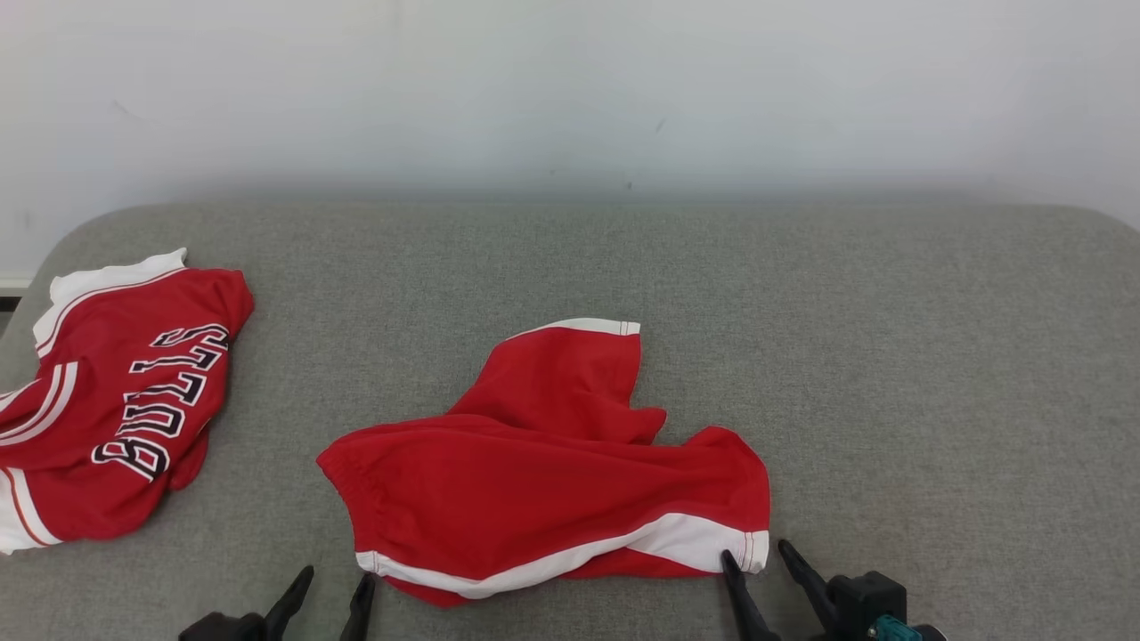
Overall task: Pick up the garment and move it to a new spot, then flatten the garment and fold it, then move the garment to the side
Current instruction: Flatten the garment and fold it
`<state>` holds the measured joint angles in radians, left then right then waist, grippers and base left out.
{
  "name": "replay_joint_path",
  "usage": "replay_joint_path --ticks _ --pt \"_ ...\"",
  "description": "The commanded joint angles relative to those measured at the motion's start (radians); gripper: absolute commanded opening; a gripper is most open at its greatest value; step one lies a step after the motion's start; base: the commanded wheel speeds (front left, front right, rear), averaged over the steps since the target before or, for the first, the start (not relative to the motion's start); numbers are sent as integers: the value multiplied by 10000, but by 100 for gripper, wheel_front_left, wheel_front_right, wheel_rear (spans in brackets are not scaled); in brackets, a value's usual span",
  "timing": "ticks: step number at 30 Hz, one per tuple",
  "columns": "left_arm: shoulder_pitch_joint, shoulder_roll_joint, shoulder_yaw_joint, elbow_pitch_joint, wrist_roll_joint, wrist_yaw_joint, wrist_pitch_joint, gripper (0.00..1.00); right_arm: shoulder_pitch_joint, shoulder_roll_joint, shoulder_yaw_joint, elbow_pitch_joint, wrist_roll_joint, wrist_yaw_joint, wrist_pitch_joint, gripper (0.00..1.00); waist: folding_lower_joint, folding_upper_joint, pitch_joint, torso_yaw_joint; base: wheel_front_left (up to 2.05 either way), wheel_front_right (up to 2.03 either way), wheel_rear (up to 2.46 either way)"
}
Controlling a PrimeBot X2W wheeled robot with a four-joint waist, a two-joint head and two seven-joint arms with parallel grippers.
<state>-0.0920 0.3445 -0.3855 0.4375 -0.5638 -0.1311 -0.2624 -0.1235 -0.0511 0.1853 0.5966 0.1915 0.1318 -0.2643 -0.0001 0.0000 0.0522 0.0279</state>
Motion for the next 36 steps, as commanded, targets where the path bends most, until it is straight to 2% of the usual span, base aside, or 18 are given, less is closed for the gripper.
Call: replay_joint_path --ticks 1,5,6,7,8,9,10,15,26,29,36 --pt "-196 34 -96 51 -87 10 -21 100 -178 14 132 180 41 -23 -14 100 1 0 90 15 0 0 0" --pt "-466 50 -432 145 -53 10 -21 100 -461 15 325 522 139 -23 -16 100 1 0 181 34 0 0 0" --pt "-531 63 -547 160 -117 10 -21 100 -505 15 363 576 177 -23 -16 80 1 0 196 29 0 0 0" --pt "-595 96 -676 170 -179 10 -21 100 -539 15 414 613 222 -23 -16 47 1 0 209 20 0 0 0" --pt "-633 130 -851 219 -265 10 -21 82 -565 15 470 640 252 -23 -16 0 1 0 218 7 0 0 0" --pt "-740 175 -924 226 -274 12 -21 44 -580 15 530 675 279 -23 -16 0 1 0 224 -4 0 0 0" --pt "-842 206 -959 212 -311 12 -21 0 -600 13 559 679 306 -23 -16 0 1 0 226 -15 0 0 0" --pt "-829 191 -1075 185 -508 12 -21 0 -521 13 608 382 250 -23 -16 0 1 0 167 -116 0 0 0" --pt "779 106 -159 -1580 -6 10 -21 0 842 -442 534 -1703 426 -23 -16 0 1 0 77 -101 0 0 0" --pt "973 55 -1 -1756 70 10 -21 0 958 -548 556 -1830 514 -23 -16 0 1 0 68 -115 0 0 0" --pt "933 42 -436 -1326 38 10 -21 0 878 -492 822 -1523 669 -23 -16 0 1 0 32 -153 0 0 0"
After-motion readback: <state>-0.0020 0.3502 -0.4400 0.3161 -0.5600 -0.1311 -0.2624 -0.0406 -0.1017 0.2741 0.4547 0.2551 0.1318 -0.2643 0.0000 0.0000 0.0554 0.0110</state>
